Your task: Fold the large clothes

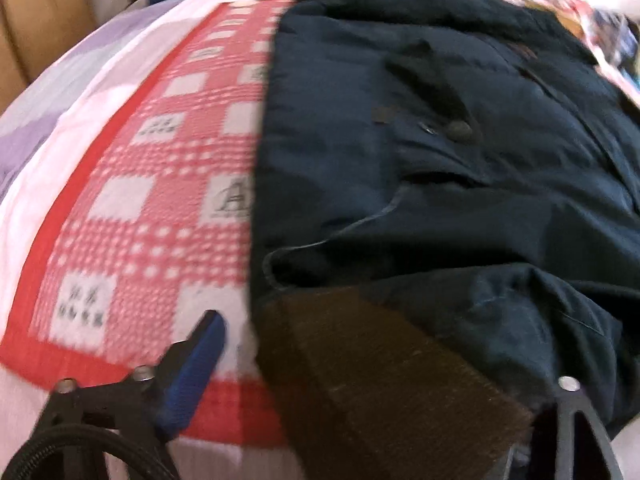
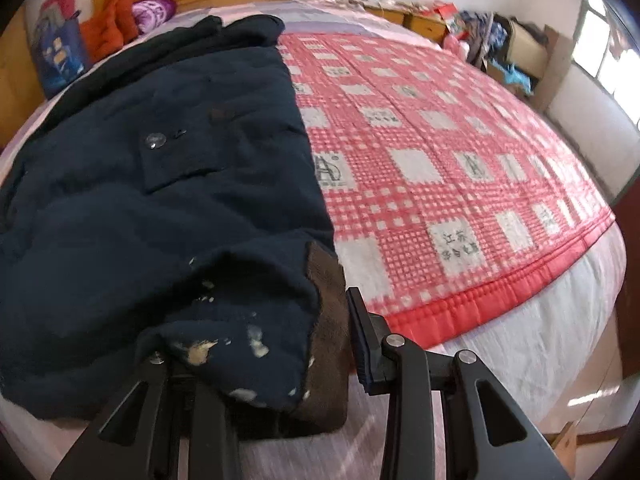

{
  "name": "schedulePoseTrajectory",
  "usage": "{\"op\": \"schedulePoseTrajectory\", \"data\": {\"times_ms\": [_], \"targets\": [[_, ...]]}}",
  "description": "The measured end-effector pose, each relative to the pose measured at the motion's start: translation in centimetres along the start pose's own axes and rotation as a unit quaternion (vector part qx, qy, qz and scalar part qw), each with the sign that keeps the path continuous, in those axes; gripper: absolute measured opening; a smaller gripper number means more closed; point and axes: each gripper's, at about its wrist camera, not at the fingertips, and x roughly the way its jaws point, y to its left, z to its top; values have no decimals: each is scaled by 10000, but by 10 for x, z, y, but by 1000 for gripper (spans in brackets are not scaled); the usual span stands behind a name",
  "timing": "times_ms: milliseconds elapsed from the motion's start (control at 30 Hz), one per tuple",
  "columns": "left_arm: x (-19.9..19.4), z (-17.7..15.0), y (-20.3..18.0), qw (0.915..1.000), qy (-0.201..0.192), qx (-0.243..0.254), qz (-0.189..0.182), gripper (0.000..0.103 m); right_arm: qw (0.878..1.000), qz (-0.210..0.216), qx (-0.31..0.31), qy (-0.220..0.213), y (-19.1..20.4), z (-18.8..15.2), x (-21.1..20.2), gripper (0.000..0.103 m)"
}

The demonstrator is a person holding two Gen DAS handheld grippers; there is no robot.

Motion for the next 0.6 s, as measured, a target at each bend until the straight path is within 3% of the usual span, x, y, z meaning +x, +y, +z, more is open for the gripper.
{"op": "schedulePoseTrajectory", "data": {"times_ms": [33,100,167,400,600], "targets": [[0,1,2,10000,5,33,45,62,9999,-98,48,-22,-2,2,0,20],[-1,2,10,9999,26,-79,114,35,9992,-68,379,-90,-13,4,-4,18],[-5,-2,22,9994,81,-314,121,19,9984,-31,554,-98,-17,4,-9,17],[-32,-7,25,9993,33,-379,7,15,9983,-54,537,-201,-14,9,-23,16],[-72,4,29,9995,-129,-271,-82,13,9983,45,311,-501,-15,19,-68,15]]}}
